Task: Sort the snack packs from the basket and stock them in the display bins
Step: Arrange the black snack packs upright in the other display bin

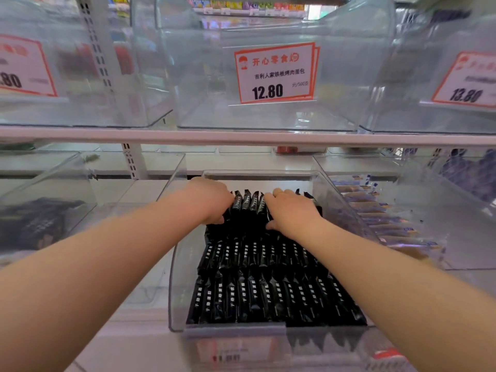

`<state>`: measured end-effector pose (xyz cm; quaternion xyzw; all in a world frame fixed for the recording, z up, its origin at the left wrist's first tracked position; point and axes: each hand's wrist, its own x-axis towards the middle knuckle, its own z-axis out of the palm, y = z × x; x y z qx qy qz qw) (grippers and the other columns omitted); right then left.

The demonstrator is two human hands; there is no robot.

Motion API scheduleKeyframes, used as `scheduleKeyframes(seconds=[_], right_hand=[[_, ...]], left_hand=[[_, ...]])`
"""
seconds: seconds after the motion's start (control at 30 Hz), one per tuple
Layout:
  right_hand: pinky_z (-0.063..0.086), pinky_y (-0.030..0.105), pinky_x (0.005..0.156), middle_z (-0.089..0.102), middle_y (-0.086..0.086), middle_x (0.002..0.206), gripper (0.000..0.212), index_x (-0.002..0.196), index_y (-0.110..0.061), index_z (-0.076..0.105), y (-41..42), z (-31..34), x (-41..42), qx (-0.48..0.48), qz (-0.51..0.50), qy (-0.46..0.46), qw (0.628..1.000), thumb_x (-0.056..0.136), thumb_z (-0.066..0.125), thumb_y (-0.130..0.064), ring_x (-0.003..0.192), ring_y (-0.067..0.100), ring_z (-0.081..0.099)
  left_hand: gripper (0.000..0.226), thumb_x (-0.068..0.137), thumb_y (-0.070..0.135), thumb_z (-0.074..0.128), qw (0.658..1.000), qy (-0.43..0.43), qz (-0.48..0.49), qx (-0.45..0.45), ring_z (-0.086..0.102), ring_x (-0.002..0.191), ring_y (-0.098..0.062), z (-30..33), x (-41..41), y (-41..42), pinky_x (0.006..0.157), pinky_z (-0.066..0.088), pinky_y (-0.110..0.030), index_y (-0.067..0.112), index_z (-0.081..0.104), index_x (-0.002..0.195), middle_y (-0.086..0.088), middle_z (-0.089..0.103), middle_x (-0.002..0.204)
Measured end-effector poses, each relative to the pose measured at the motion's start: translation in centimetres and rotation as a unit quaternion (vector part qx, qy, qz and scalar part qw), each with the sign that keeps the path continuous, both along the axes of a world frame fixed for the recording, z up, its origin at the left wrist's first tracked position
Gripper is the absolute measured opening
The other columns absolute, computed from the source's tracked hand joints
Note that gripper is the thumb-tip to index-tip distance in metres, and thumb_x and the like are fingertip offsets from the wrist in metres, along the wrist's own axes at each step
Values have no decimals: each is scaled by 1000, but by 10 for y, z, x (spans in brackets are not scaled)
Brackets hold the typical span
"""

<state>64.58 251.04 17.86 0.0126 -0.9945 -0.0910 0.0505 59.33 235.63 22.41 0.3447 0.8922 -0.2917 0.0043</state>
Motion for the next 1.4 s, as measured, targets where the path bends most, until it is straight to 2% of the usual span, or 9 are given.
scheduleKeyframes(seconds=[0.13,0.23,0.4,0.5,0.6,0.7,0.97,1.23,1.4], right_hand=[[42,37,90,47,7,124,52,125,-12,44,-4,17,40,-85,59,-1,995,84,64,-39,114,25,47],[45,26,80,62,-1,101,24,105,-18,59,3,25,97,-186,131,-77,971,89,58,-37,88,11,56],[40,18,65,62,-8,80,26,92,-19,61,11,22,170,-217,162,-172,947,92,50,-42,70,4,52],[41,26,67,63,-8,94,13,96,-26,56,13,15,181,-111,156,-144,971,91,52,-37,85,9,56],[36,28,63,62,-10,98,9,92,-31,51,16,11,179,-67,125,-84,986,92,49,-40,93,14,56],[33,28,60,61,-8,94,14,83,-33,45,20,12,168,-79,100,-41,991,90,51,-44,90,16,57],[38,30,63,57,0,87,16,84,-22,44,33,3,127,-125,23,-41,991,95,49,-33,88,24,57],[43,35,72,62,12,101,15,94,-17,49,31,-4,115,-101,17,-81,991,99,42,-29,93,30,58],[39,34,65,60,9,101,18,94,-18,49,27,-17,123,-72,40,-87,993,99,40,-33,94,30,57]], left_hand=[[31,93,34,49,988,12,-95,122,49,112,-23,10,37,-13,77,42,-33,17,51,118,-2,50,119],[12,91,31,53,941,-169,-167,241,53,84,-6,13,76,-26,74,41,-21,23,61,96,10,56,91],[13,87,39,58,881,-354,-136,284,53,68,6,-3,134,-38,67,43,-12,28,61,94,18,60,78],[21,84,38,63,920,-297,-112,229,52,74,-6,-13,143,-40,73,48,-26,27,55,99,12,63,88],[10,88,37,56,954,-189,-112,206,48,75,-11,-19,144,-42,70,47,-30,30,49,90,13,53,80],[12,91,34,52,956,-156,-91,233,53,81,-16,-21,141,-39,69,47,-32,31,41,86,10,54,82],[15,95,28,46,951,-79,-39,295,57,97,-22,-39,109,-10,72,47,-35,21,51,107,1,60,107],[20,95,26,46,944,-119,-35,306,53,104,-23,-56,95,-10,79,45,-32,20,52,113,-1,57,111],[19,96,28,44,952,-118,-80,272,53,99,-23,-62,101,-17,80,47,-38,18,52,110,-1,53,106]])
